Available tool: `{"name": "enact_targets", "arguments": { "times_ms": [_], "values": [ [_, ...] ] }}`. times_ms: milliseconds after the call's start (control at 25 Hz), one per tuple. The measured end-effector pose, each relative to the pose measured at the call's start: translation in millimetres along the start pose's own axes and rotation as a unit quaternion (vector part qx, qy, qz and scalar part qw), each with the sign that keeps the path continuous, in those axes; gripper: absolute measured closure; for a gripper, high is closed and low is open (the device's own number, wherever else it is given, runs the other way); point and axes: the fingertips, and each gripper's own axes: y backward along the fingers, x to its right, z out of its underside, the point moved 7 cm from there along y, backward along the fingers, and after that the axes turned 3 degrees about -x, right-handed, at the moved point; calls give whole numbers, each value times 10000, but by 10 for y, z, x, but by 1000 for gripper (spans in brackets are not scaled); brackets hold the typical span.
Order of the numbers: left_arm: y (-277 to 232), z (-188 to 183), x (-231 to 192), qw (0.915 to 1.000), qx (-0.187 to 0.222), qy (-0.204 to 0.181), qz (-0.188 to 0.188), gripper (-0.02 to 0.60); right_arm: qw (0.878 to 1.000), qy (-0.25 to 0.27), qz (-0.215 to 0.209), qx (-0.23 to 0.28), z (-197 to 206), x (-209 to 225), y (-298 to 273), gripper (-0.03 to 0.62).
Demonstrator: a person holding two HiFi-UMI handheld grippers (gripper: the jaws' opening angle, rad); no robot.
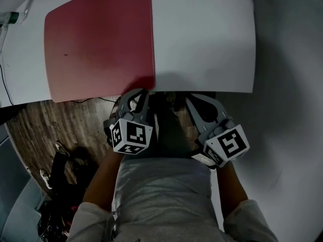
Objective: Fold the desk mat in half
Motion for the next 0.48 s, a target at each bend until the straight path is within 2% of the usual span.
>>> {"name": "enact_targets", "arguments": {
  "times_ms": [240,480],
  "values": [
    [43,-8,-31,9997,111,239,-4,545,10000,35,-25,-29,-2,12,1,586],
    [131,-44,-74,9988,207,419,-118,546,9990,427,-95,-78,-95,-28,-45,586]
  ]
}}
